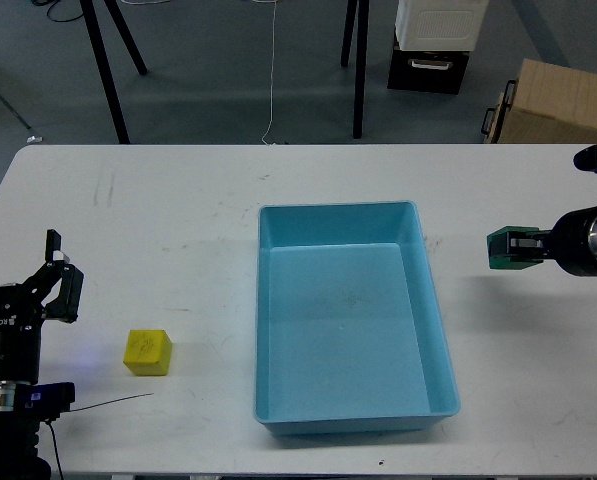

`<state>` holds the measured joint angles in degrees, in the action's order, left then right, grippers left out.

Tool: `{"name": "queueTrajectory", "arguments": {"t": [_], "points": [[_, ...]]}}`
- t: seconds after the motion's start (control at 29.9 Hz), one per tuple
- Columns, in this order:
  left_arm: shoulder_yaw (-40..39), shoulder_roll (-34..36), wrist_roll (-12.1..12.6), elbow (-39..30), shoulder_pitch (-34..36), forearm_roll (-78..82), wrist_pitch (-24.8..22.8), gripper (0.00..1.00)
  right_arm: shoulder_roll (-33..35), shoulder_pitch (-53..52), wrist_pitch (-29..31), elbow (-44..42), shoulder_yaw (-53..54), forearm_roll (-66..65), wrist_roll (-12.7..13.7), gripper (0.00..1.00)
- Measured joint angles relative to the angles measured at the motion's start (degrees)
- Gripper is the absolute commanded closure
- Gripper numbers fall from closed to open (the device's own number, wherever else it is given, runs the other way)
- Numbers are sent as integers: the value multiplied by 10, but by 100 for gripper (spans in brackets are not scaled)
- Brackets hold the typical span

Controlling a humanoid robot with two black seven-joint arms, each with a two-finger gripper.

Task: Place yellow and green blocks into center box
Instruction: 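Lift the green cube with the right gripper over the blue tray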

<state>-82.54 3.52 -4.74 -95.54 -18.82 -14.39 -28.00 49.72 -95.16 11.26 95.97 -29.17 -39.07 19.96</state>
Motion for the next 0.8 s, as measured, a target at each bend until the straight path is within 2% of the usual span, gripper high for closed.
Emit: {"name": "queueTrajectory", "arguments": {"t": [0.2, 0.33, 0.43, 0.74, 0.8], "points": [[6, -1, 0, 0, 1, 0, 0, 0, -142, -89, 9, -3, -19, 79, 0, 100], [7, -2, -1, 0, 1, 1, 0, 0, -262, -89, -9, -19, -55, 87, -1, 99], [7, -2, -1, 0, 1, 1, 0, 0, -327, -66, -31, -36, -82, 87, -2, 97], [8, -2, -1, 0, 1, 1, 0, 0, -413, -32, -40, -72, -105, 88, -1, 94], [8, -2, 0, 0, 1, 1, 0, 0, -422, -28, -42, -74, -110, 88, -1, 86]]}}
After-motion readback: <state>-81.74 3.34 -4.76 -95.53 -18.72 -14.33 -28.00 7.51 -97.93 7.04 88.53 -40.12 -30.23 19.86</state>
